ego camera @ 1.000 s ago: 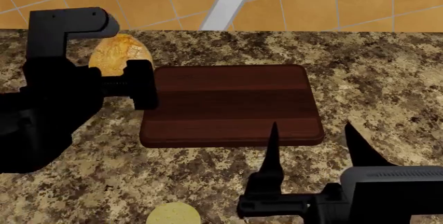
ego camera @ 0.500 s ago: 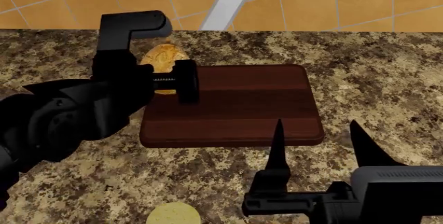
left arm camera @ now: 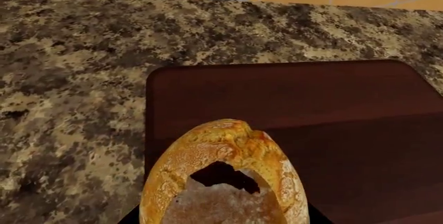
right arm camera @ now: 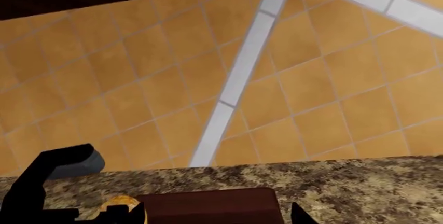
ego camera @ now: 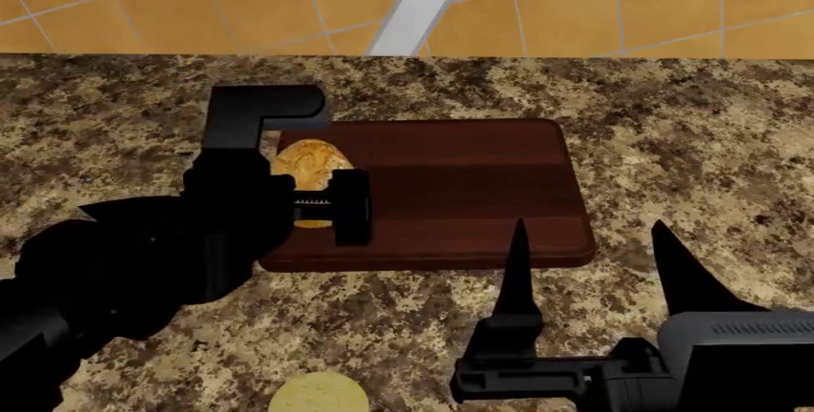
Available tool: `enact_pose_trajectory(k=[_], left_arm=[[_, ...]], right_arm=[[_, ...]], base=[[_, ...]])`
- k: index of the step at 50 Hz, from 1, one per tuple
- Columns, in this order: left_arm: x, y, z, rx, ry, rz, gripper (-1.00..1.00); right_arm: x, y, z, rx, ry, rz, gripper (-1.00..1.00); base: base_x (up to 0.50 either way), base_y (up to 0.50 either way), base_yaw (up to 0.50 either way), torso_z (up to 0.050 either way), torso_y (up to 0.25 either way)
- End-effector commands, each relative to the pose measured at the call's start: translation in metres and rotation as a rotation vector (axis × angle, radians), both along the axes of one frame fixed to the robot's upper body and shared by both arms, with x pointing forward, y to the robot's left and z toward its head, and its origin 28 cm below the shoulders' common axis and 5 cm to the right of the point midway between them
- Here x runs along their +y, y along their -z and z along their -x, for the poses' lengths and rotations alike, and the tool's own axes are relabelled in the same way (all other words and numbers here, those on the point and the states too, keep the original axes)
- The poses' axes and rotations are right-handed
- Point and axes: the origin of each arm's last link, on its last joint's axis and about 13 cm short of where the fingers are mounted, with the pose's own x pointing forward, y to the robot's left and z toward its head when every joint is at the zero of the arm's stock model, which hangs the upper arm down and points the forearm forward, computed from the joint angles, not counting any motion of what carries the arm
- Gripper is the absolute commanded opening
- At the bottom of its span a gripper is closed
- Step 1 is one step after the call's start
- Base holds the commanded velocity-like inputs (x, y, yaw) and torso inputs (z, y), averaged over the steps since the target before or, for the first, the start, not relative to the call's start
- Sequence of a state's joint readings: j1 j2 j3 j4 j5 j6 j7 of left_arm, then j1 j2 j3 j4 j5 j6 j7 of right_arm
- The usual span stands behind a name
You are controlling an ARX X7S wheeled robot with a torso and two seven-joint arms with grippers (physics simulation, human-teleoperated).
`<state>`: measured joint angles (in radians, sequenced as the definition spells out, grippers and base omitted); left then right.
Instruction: Place the bread and cheese on the cutting board.
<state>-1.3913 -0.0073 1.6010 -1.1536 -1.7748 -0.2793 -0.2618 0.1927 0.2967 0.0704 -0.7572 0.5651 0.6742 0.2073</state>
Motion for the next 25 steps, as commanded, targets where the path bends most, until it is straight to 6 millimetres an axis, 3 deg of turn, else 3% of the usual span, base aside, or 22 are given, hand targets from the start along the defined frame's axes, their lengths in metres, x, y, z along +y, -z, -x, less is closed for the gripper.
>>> enact_pose_trajectory(k=[1,15,16,25], left_arm=[[-0.002,0.010,0.004,0.042,-0.030,-0.023,-1.00],[-0.001,0.015,0.005,0.039,-0.058,-0.045,-1.00],[-0.002,0.013,0.004,0.022,-0.051,-0.032,1.00],[-0.004,0.003,0.001,-0.014,-0.057,-0.011,1.00]], right_arm=[[-0.003,-0.002,0.004,-0.009,0.011,-0.004,1.00],[-0.003,-0.002,0.004,-0.010,0.006,-0.006,1.00],[-0.003,-0.002,0.003,-0.009,0.006,-0.005,1.00],[-0.002,-0.003,0.004,-0.011,0.003,-0.002,1.00]], base=[[0.00,0.00,0.00,0.000,0.000],[0.00,0.00,0.00,0.000,0.000],[0.00,0.00,0.00,0.000,0.000],[0.00,0.00,0.00,0.000,0.000]])
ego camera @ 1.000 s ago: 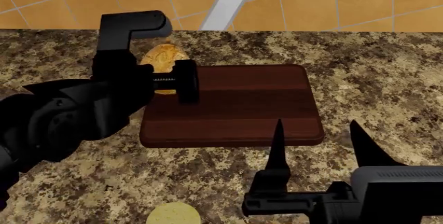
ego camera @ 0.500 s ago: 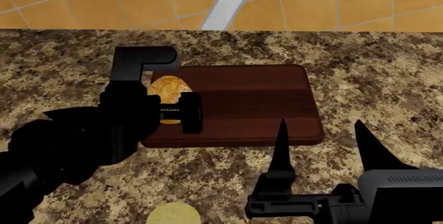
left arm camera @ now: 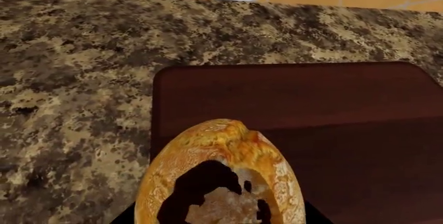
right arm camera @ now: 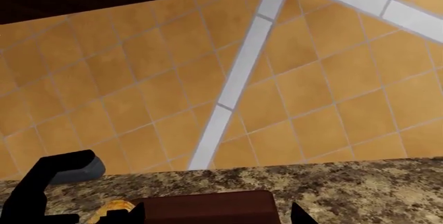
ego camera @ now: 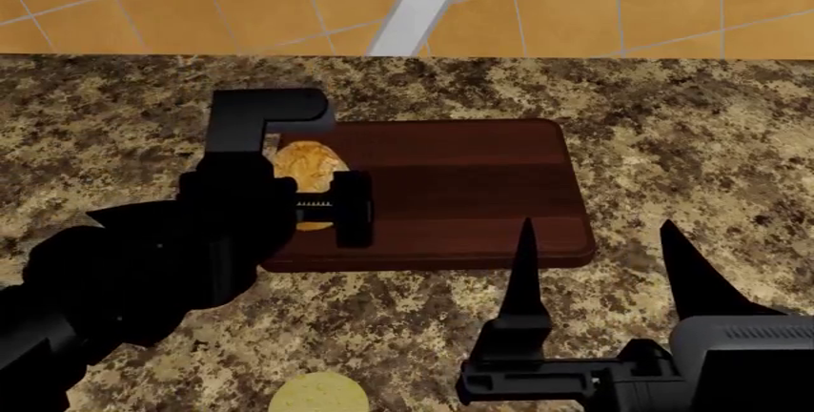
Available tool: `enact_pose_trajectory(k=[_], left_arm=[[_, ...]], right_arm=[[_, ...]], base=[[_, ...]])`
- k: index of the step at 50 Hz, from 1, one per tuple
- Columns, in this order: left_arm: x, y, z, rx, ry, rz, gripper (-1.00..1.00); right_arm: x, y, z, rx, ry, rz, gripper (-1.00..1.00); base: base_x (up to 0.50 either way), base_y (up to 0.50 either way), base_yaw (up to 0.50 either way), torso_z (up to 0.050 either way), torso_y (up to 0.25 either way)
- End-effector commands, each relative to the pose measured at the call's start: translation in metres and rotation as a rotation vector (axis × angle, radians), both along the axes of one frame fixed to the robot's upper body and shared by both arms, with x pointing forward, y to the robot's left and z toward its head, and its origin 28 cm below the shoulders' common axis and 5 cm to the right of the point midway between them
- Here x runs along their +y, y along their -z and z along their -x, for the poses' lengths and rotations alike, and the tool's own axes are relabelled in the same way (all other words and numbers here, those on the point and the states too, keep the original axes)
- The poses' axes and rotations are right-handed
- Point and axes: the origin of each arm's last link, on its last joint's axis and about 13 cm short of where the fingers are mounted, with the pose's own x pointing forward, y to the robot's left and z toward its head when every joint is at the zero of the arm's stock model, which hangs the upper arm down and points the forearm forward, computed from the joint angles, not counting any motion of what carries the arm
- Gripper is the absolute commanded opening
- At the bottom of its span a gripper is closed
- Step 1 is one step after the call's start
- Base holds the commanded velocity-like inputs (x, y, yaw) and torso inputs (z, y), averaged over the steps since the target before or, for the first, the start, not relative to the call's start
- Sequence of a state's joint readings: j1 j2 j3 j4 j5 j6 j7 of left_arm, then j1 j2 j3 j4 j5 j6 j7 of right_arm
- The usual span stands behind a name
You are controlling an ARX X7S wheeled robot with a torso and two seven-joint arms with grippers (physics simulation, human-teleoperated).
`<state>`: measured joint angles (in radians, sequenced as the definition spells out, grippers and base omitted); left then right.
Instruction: Place the bread and cheese on the cutting board.
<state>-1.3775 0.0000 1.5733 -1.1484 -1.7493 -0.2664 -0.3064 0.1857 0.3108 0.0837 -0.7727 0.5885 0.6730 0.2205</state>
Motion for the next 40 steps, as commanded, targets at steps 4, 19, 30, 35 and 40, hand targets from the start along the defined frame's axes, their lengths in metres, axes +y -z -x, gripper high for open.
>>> enact_pose_trajectory(k=[4,19,30,35,40], left_arm=[[-0.002,-0.005,0.000,-0.023,-0.015,0.001,1.00],[-0.001,-0.029,0.002,-0.103,-0.013,0.003,1.00],[0.007,-0.044,0.001,-0.141,-0.046,0.011,1.00],[0.008,-0.065,0.011,-0.221,-0.055,0.029,1.00],[0.013,-0.082,0.031,-0.284,-0.068,0.026,1.00]], right_arm=[[0.000,-0.002,0.001,-0.005,-0.004,0.002,1.00],[0.001,-0.001,0.001,-0.005,-0.007,0.003,1.00],[0.001,-0.002,0.001,-0.006,-0.010,0.004,1.00],[0.001,-0.003,0.002,-0.009,-0.010,0.003,1.00],[0.001,-0.003,0.003,-0.013,-0.009,0.001,1.00]], base=[[0.00,0.00,0.00,0.000,0.000],[0.00,0.00,0.00,0.000,0.000],[0.00,0.00,0.00,0.000,0.000],[0.00,0.00,0.00,0.000,0.000],[0.00,0.00,0.00,0.000,0.000]])
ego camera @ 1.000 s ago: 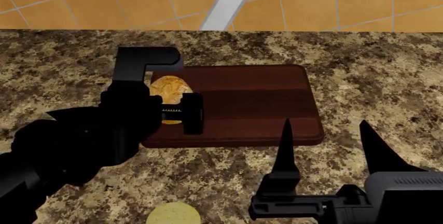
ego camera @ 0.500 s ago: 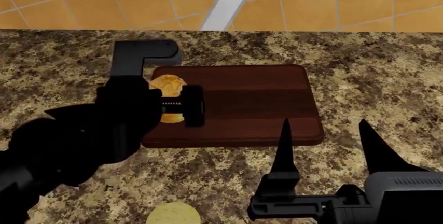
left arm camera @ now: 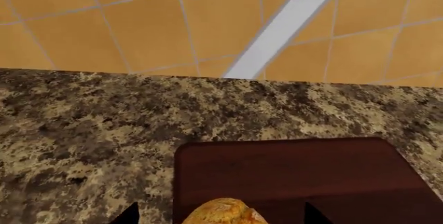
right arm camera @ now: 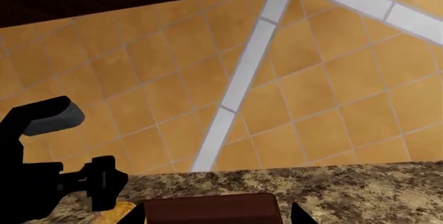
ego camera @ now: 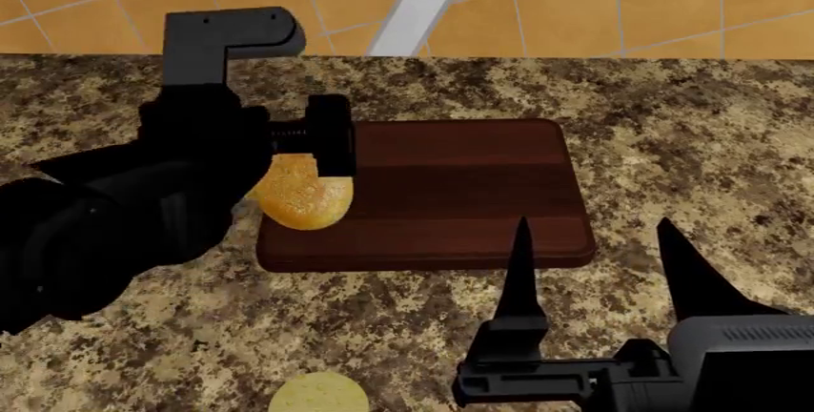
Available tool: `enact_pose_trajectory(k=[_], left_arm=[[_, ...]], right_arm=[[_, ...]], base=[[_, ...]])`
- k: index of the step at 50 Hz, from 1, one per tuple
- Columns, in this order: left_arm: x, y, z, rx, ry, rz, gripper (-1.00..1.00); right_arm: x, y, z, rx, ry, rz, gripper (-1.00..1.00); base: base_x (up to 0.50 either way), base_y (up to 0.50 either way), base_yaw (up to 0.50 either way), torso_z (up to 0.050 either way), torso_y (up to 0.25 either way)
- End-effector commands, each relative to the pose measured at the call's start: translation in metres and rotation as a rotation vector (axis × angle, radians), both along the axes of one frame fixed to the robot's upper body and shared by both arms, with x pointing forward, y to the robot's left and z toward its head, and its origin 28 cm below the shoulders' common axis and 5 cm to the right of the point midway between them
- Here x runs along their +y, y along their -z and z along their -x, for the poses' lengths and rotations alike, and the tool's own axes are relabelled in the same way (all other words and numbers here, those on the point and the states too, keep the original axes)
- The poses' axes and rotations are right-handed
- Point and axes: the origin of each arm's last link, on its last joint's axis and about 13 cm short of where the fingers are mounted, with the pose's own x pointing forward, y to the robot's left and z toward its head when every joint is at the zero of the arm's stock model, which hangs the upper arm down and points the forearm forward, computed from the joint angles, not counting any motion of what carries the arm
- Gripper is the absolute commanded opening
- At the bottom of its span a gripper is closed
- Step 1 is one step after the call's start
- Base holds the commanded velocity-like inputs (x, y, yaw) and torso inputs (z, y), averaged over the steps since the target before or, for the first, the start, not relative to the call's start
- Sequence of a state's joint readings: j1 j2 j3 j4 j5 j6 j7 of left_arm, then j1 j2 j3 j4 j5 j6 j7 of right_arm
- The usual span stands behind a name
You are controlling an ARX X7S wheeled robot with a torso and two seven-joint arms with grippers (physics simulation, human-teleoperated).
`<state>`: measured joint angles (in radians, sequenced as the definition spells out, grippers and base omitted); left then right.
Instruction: Place the bread and cheese on the cutting board.
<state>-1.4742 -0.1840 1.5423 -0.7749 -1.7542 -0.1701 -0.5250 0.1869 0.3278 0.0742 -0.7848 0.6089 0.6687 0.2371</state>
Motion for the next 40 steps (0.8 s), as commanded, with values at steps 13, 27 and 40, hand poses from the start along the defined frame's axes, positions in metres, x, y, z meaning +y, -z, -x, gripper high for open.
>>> enact_pose_trajectory(k=[13,27,40], left_arm=[[0.029,-0.038,0.106,-0.270,-0.006,0.048,1.00],[0.060,0.000,0.172,-0.336,-0.027,0.256,1.00],[0.098,0.004,0.206,-0.501,-0.055,0.354,1.00]], right_arm=[[0.001,-0.002,0.000,0.007,-0.005,0.003,1.00],[0.011,-0.017,0.002,0.023,-0.032,0.033,1.00],[0.025,-0.048,-0.003,0.090,-0.224,0.108,1.00]], base=[[0.00,0.00,0.00,0.000,0.000],[0.00,0.00,0.00,0.000,0.000],[0.00,0.00,0.00,0.000,0.000]])
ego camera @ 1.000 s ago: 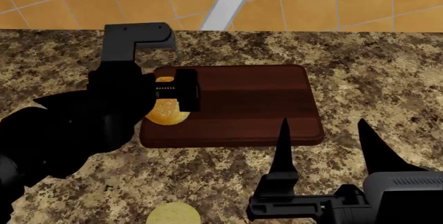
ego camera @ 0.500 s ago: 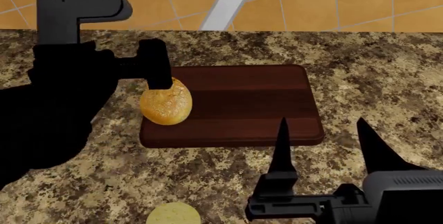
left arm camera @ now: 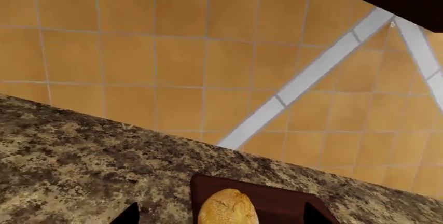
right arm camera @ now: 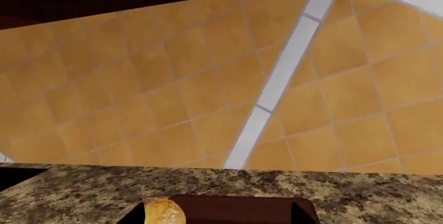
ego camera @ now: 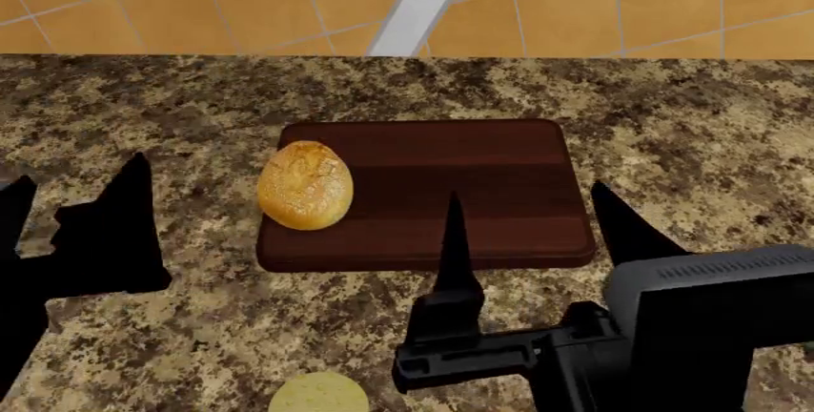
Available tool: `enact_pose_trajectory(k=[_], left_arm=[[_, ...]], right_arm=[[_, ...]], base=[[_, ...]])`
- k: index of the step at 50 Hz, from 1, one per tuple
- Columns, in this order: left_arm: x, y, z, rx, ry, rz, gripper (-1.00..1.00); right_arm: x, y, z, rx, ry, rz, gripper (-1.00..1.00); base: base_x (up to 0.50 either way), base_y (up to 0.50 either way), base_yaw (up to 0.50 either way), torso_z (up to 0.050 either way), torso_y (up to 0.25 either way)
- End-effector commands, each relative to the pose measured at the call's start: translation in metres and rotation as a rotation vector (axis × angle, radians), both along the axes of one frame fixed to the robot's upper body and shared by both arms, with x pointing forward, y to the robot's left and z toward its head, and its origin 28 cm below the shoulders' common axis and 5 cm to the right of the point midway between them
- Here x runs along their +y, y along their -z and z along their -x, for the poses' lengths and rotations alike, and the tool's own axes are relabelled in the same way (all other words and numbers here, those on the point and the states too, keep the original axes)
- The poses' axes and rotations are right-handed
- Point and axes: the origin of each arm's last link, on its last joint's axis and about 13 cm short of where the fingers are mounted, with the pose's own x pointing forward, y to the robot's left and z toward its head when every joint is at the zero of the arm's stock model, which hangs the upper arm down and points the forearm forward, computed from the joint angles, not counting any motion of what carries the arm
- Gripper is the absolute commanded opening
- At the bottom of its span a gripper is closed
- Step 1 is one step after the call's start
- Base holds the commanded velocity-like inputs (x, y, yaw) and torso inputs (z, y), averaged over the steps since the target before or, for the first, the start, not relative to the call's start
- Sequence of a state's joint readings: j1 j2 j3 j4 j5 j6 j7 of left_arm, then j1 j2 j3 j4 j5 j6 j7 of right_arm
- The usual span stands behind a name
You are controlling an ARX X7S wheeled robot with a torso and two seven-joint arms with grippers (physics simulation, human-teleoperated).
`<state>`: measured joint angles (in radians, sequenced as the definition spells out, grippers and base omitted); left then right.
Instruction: Place the bread and cheese on the cutting board.
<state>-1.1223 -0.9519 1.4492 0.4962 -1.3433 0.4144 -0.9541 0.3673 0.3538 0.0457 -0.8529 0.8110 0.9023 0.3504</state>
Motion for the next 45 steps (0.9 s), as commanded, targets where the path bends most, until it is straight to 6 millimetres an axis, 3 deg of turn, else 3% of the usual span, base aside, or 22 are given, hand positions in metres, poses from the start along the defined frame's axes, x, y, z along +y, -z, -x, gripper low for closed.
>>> enact_pose_trajectory(k=[1,13,45], left_arm=[[0.028,-0.008,0.041,-0.125,-0.028,0.101,1.00],[0.042,-0.020,0.051,-0.168,-0.082,0.147,1.00],[0.046,-0.022,0.053,-0.175,-0.110,0.150,1.00]], right_arm=[[0.011,-0.021,-0.004,0.071,-0.128,0.082,1.00],[0.020,-0.018,-0.011,0.227,-0.240,0.144,1.00],[0.036,0.021,-0.014,0.476,-0.442,0.189,1.00]], base=[[0.00,0.00,0.00,0.000,0.000],[0.00,0.00,0.00,0.000,0.000],[0.00,0.00,0.00,0.000,0.000]])
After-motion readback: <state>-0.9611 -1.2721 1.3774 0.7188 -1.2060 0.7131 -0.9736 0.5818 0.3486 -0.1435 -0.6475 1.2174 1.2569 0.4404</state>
